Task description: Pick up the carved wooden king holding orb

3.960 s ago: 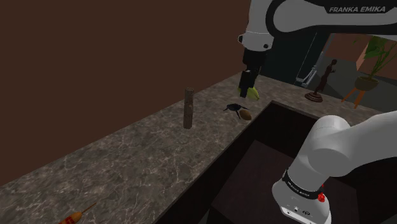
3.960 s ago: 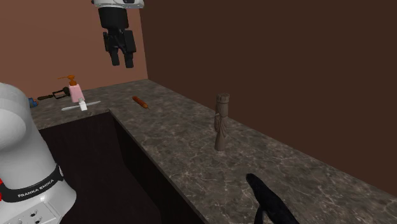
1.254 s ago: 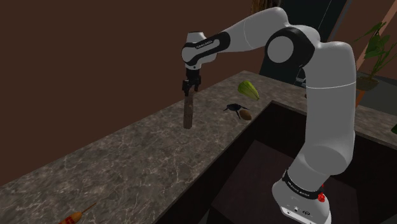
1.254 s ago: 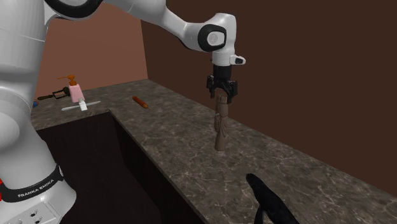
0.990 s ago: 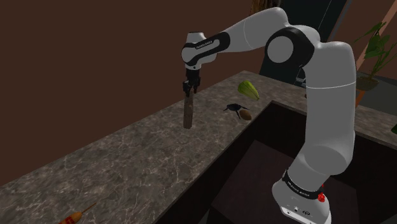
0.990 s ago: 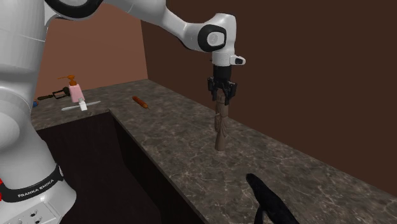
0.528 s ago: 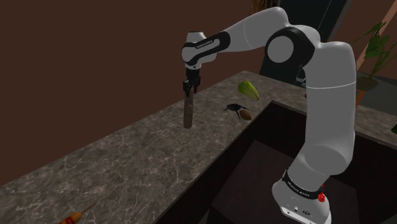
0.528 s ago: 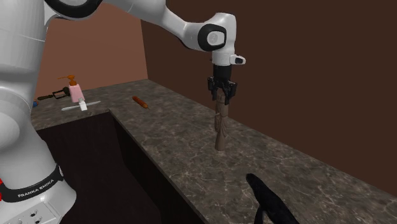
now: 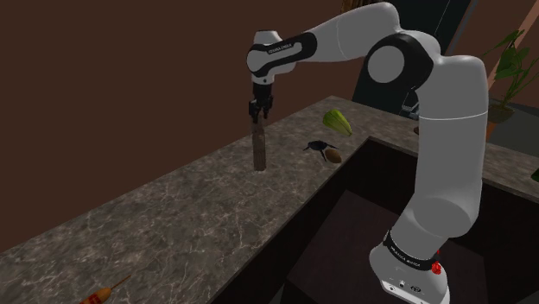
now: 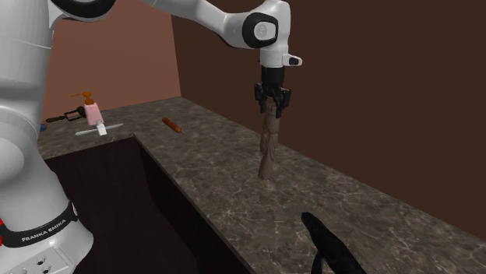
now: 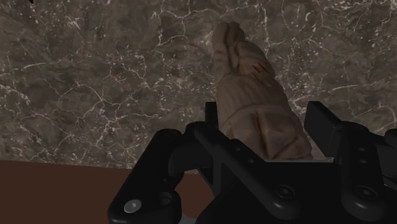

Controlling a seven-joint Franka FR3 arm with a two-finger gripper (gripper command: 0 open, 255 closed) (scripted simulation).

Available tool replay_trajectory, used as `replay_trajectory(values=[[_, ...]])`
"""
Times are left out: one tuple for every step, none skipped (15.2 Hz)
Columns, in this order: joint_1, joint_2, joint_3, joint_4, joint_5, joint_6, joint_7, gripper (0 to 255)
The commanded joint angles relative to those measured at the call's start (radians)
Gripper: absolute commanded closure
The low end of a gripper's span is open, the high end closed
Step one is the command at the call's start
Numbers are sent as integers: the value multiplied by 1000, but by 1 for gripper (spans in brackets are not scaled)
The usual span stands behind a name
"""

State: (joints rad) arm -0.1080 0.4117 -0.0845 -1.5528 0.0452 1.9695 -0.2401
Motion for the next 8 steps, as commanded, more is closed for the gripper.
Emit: replay_trajectory(values=[[0, -6, 0, 19, -1, -23, 1, 255], [0, -8, 0, 28, -1, -35, 1, 255], [0, -11, -1, 38, -1, -48, 2, 255], [0, -13, -1, 48, -2, -60, 2, 255], [0, -15, -1, 58, -2, -72, 2, 255], [0, -17, -1, 69, -2, -85, 3, 255], [0, -18, -1, 70, -2, -87, 3, 255], [0, -18, -1, 70, -2, -87, 3, 255]])
